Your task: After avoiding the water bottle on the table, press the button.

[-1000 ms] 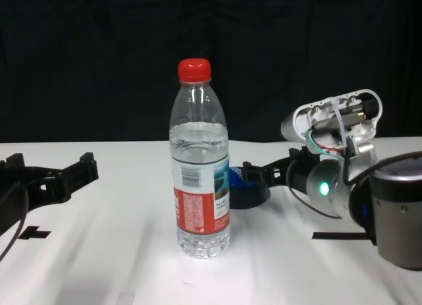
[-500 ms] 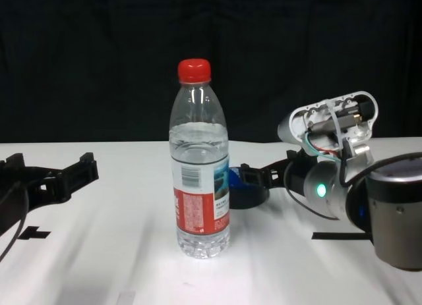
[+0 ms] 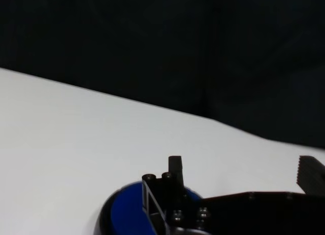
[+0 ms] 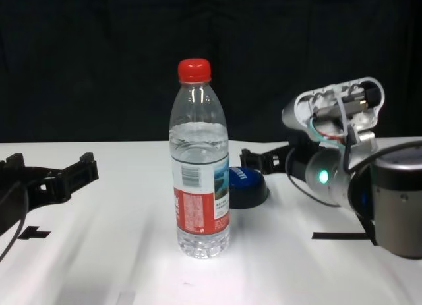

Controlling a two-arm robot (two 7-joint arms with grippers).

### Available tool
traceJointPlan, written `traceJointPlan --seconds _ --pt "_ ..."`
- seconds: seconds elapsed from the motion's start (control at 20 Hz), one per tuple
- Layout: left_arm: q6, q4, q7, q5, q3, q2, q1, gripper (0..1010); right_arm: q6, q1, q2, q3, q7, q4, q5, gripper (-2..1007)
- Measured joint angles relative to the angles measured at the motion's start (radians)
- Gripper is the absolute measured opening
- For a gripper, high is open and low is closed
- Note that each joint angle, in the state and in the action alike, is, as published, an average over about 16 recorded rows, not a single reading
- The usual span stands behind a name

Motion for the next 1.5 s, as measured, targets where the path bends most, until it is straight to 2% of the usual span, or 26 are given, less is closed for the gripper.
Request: traceJointPlan --seconds 0.45,1.05,1.5 --pt "0.0 0.0 0.0 0.0 0.0 0.0 0.0 1003 0.005 -0.049 0.006 0.012 -0.001 -0.116 0.021 1003" --pt "0.0 0.0 0.0 0.0 0.0 0.0 0.0 1003 0.044 -0.158 0.029 0.028 -0.005 -0.308 0.048 1003" --pt "0.0 0.0 0.0 0.0 0.0 0.0 0.0 1003 0.07 -0.227 0.046 0.034 -0.004 -0.409 0.061 1003"
